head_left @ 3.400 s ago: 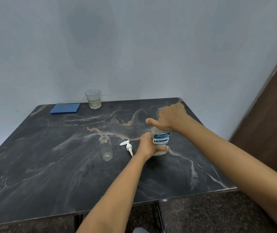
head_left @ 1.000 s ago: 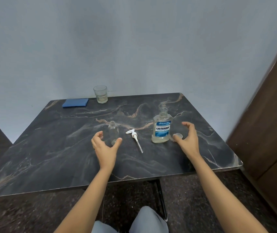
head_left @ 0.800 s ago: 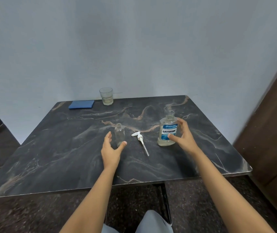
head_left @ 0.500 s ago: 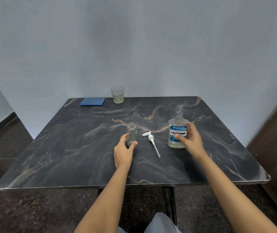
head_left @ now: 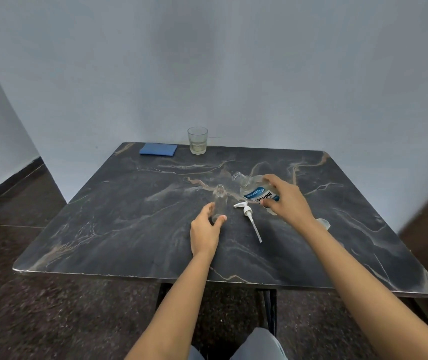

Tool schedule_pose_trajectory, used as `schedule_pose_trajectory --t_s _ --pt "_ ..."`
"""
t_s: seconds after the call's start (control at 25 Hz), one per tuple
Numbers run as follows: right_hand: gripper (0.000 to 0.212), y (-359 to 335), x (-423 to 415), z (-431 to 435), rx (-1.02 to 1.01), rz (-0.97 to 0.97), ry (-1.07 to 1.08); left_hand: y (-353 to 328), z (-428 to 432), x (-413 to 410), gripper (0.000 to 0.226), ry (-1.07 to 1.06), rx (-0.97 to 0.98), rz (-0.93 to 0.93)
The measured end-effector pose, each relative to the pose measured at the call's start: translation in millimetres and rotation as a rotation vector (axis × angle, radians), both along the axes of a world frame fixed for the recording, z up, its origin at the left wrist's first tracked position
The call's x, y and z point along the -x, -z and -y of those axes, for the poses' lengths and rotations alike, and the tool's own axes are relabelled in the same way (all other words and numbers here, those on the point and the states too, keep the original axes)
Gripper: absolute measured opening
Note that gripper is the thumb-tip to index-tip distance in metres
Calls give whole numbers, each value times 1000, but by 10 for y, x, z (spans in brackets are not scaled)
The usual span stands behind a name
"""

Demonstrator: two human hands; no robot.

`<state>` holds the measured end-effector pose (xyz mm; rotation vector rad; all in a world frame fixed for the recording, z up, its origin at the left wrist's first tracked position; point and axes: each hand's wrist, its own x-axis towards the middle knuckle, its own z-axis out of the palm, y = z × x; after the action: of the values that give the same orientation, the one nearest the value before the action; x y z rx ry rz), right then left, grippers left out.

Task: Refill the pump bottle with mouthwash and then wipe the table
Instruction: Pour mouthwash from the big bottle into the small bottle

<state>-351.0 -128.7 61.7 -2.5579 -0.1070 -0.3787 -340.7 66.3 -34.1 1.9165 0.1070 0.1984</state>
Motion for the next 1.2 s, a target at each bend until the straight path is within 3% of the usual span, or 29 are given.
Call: schedule_pose_trajectory --t_s 0.44,1.2 --pt "52 -106 -72 -145 253 -25 3 24 3 -27 53 4 -5 -11" --pt "63 -290 -95 -166 440 -54 -7 89 -1 -61 56 7 -54 2"
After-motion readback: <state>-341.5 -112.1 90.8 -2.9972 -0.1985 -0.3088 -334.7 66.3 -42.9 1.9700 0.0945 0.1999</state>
